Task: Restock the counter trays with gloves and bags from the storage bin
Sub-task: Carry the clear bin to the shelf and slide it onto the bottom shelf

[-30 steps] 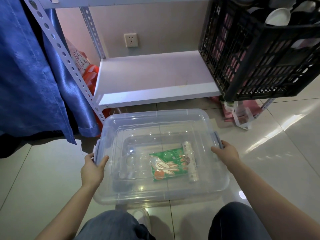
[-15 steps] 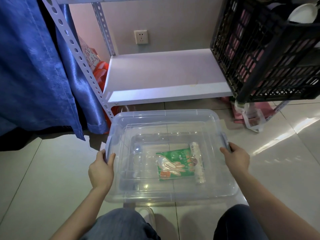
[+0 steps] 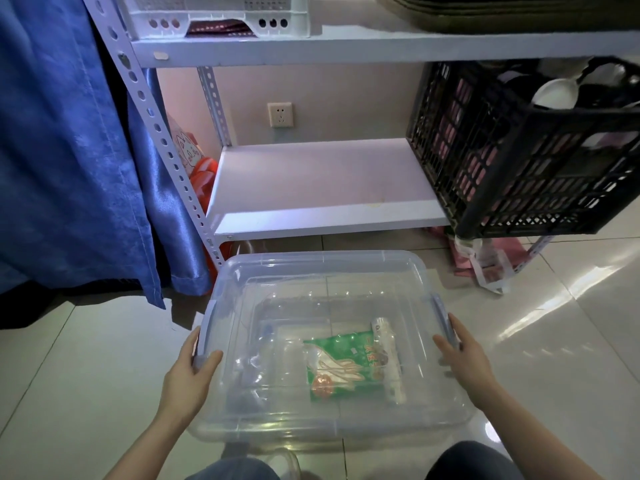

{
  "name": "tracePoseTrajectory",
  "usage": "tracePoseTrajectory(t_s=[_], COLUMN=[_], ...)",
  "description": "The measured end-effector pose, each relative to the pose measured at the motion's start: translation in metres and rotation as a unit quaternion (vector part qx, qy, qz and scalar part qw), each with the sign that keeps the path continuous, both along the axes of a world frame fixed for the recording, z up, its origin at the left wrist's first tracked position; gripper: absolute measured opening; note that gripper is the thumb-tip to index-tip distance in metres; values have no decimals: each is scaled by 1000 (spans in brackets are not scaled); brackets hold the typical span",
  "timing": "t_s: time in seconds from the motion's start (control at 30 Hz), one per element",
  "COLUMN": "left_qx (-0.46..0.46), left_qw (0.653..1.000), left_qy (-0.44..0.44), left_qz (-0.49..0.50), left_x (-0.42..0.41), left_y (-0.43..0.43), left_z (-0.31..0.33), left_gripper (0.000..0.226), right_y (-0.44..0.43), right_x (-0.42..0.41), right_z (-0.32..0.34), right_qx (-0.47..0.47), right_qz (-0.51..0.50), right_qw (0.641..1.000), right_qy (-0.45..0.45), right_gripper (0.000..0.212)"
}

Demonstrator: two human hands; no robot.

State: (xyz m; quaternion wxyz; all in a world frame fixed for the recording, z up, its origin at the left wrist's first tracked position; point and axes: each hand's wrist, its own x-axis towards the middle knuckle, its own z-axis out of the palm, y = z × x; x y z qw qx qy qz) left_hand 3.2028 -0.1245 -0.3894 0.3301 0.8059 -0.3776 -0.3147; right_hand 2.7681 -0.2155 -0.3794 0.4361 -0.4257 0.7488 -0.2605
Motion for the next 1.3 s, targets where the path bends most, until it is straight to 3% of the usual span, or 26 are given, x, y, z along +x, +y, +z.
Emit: tracePoseTrajectory(t_s=[0.4,0.77,0.93,1.13,1.3], left_qx=[-139,-245,-233,-217,-199], left_qw=[990,969,972,974,979], left_qy=[5,25,13,59,50], left_qz=[3,-6,-27,-16,-15], left_x=[3,-1,-3,6,21], left_y=[-13,-77,-91,-134,-171], left_z=[137,256,237,231,227], left_gripper=[55,52,53,45,52], right_y=[-18,-81,-102,-130,-159], right_x=[-29,-36,-34,-24,-3], right_z=[125,251,250,228,222], right_qx=[-142,-226,-225,-228,-222], right_qz=[14,35,34,34,30], right_qw=[985,968,971,973,974], right_qy=[-102,-108,-73,-14,43], right_gripper=[68,79,72,62,58])
